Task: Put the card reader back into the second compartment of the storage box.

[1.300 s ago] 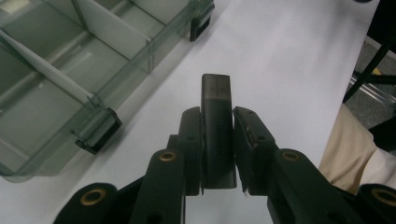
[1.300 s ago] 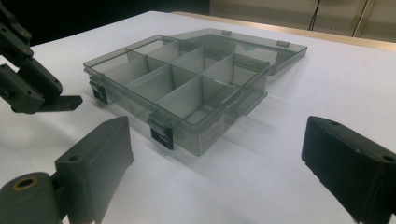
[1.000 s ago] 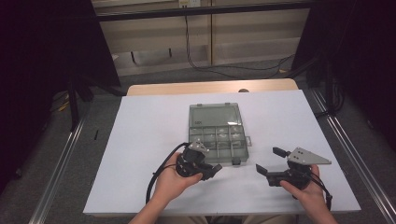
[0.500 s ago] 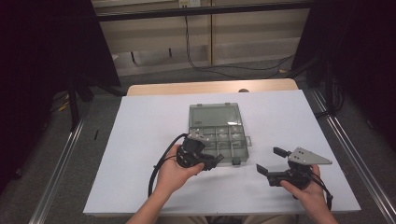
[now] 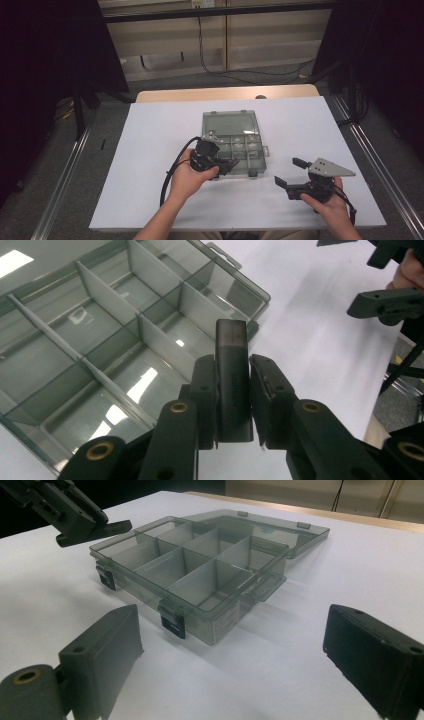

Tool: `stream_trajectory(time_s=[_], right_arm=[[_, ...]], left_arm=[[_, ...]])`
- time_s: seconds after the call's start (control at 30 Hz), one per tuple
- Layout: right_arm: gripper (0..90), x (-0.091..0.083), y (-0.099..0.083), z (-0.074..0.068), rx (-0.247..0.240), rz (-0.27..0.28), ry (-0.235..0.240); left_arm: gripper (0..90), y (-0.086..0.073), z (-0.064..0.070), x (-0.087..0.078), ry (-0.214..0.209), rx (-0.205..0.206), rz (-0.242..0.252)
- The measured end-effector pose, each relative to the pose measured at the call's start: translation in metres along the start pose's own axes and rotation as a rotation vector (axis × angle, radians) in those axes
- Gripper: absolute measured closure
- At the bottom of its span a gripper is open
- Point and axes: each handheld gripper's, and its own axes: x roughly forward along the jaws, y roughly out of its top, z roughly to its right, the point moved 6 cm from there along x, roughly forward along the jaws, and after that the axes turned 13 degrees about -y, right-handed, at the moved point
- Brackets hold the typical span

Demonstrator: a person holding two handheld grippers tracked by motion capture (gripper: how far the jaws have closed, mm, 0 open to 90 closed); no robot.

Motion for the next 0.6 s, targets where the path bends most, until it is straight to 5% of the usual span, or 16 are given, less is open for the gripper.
stream_trajectory(time_s=[0.6], right_arm=[[8.1,0.001,-0.001,0.000,-0.003,0.000,0.004]], left_arm=[[73.6,0.011,-0.009,0.001,0.029,-0.012,0.013]])
